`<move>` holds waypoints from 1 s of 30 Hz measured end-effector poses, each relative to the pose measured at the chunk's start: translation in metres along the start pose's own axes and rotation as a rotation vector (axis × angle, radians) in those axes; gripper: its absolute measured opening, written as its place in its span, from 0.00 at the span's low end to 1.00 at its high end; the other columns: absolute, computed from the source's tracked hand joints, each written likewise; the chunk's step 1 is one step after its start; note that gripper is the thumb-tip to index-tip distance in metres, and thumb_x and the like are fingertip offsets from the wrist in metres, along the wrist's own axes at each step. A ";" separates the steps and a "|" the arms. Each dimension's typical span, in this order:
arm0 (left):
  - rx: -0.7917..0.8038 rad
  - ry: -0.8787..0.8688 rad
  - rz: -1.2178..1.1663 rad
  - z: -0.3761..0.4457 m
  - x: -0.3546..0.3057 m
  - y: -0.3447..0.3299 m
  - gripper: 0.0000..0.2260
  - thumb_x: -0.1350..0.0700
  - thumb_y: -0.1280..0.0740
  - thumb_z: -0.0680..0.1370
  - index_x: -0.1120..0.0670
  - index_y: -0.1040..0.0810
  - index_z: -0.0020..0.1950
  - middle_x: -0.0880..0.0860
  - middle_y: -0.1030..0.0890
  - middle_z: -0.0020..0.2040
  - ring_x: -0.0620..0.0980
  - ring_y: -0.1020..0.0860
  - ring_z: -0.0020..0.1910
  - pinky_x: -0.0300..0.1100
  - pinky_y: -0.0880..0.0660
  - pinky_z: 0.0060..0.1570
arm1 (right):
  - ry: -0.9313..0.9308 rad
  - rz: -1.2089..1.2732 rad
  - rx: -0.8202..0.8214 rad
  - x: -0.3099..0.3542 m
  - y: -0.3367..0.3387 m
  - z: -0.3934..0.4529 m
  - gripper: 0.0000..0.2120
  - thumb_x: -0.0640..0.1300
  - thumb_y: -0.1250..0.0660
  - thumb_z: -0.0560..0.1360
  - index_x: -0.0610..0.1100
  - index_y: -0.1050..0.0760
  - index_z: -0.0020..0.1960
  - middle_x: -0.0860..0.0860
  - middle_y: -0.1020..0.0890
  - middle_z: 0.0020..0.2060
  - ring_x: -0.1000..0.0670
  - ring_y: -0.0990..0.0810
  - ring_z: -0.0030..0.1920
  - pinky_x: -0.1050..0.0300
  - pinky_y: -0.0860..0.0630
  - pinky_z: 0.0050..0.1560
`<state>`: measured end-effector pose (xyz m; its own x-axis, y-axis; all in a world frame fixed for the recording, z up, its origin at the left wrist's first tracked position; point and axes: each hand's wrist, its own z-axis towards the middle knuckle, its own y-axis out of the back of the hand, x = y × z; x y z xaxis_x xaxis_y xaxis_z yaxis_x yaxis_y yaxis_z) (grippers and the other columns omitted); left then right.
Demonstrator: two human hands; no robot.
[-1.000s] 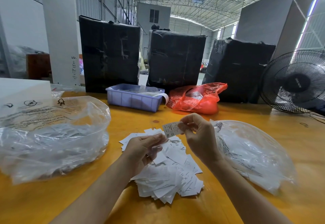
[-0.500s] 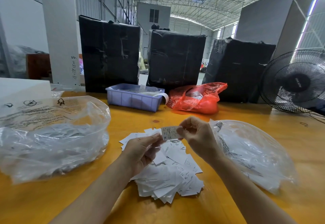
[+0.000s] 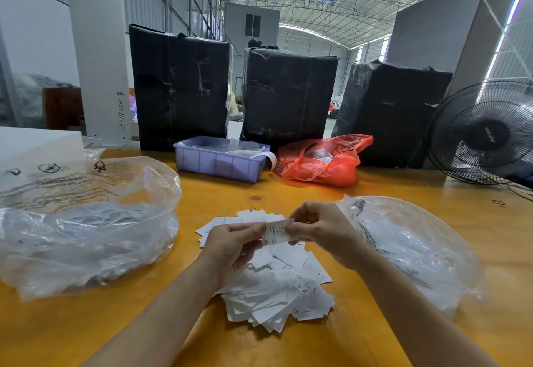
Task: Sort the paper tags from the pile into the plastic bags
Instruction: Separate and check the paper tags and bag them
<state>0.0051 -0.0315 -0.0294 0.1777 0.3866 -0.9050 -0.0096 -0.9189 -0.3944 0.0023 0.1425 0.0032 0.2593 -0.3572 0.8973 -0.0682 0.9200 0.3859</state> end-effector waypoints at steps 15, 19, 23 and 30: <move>-0.068 -0.046 0.060 -0.003 0.005 -0.006 0.05 0.58 0.26 0.70 0.58 0.17 0.43 0.54 0.18 0.34 0.48 0.23 0.34 0.35 0.28 0.25 | 0.036 0.061 -0.018 -0.003 -0.026 -0.007 0.03 0.33 0.27 0.69 0.36 0.21 0.39 0.43 0.19 0.31 0.50 0.20 0.29 0.60 0.21 0.35; -0.082 -0.070 0.040 -0.006 0.005 -0.009 0.06 0.54 0.26 0.66 0.54 0.17 0.41 0.50 0.17 0.30 0.47 0.21 0.33 0.35 0.28 0.25 | 0.047 0.008 -0.048 -0.004 -0.035 -0.010 0.05 0.40 0.30 0.73 0.38 0.19 0.43 0.43 0.18 0.33 0.52 0.20 0.30 0.58 0.24 0.35; -0.095 -0.082 -0.133 -0.006 0.004 -0.011 0.09 0.55 0.26 0.67 0.55 0.18 0.45 0.53 0.16 0.36 0.50 0.19 0.35 0.37 0.25 0.26 | 0.111 -0.066 -0.037 -0.002 -0.046 -0.012 0.15 0.40 0.29 0.73 0.41 0.24 0.59 0.42 0.17 0.41 0.46 0.17 0.38 0.51 0.21 0.45; -0.073 -0.061 -0.028 0.000 -0.002 0.000 0.03 0.59 0.28 0.71 0.57 0.19 0.42 0.53 0.17 0.32 0.48 0.26 0.33 0.33 0.32 0.26 | 0.116 -0.002 -0.159 0.000 -0.035 -0.008 0.06 0.33 0.31 0.73 0.35 0.20 0.50 0.42 0.17 0.38 0.52 0.19 0.34 0.59 0.20 0.39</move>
<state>0.0049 -0.0324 -0.0278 0.1164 0.4145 -0.9026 0.0663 -0.9100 -0.4093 0.0123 0.1112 -0.0122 0.3692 -0.3465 0.8623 0.0834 0.9365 0.3406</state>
